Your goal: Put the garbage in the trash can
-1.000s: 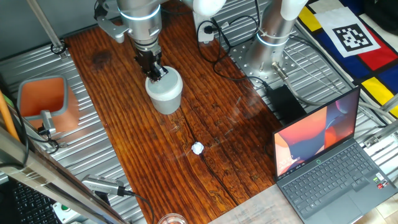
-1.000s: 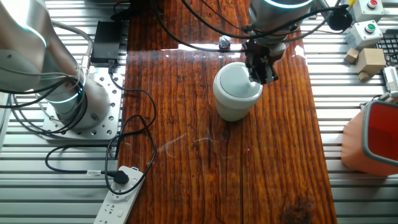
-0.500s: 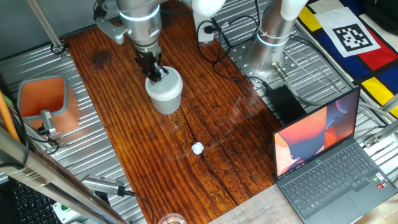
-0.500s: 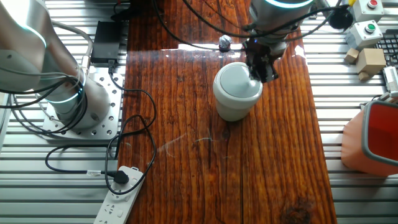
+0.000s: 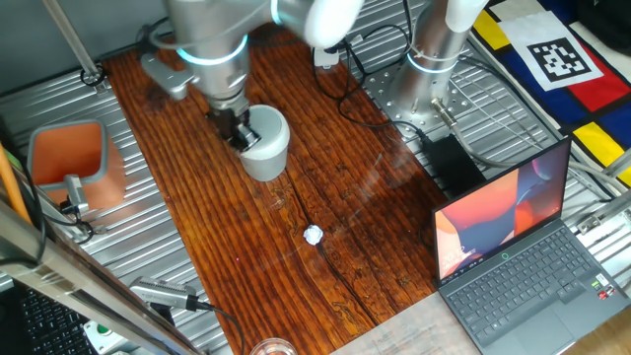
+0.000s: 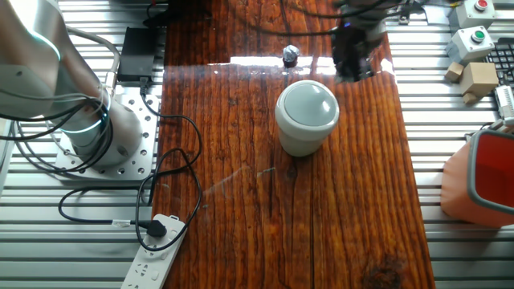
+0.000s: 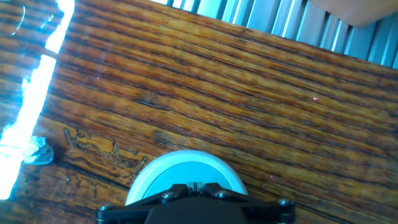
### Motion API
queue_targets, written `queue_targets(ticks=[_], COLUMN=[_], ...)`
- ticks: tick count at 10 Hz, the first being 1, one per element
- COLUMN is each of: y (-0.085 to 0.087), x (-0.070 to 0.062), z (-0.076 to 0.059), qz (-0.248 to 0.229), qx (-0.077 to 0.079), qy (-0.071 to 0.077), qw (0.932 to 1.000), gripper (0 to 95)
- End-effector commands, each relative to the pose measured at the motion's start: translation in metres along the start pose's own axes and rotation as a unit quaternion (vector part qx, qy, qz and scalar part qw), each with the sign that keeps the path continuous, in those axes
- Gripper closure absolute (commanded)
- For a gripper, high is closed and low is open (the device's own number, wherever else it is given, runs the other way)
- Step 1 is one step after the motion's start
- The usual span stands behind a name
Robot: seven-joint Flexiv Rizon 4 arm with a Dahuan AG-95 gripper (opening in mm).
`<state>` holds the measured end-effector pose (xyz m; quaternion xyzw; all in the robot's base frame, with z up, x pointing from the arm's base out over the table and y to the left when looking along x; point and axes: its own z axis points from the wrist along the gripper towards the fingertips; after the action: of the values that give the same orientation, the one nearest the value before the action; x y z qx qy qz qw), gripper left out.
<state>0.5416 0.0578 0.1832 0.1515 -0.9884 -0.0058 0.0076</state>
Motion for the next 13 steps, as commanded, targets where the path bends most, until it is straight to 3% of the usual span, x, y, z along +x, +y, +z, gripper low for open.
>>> queue_targets(ticks=[1, 5, 9, 10, 13], y=[0.0001, 0.0001, 0.0001, 0.0001, 0.0001], x=[0.0015, 0.0015, 0.0015, 0.0015, 0.0015], z=[-0.0014, -0.0014, -0.0014, -0.0014, -0.0014], qz=[-0.034, -0.101, -0.126, -0.134, -0.126], qx=[0.01, 0.003, -0.004, -0.01, -0.016], qy=[0.002, 0.016, 0.029, 0.043, 0.057], qw=[0.9994, 0.9947, 0.9916, 0.99, 0.9903], gripper=[95.0, 95.0, 95.0, 95.0, 95.0])
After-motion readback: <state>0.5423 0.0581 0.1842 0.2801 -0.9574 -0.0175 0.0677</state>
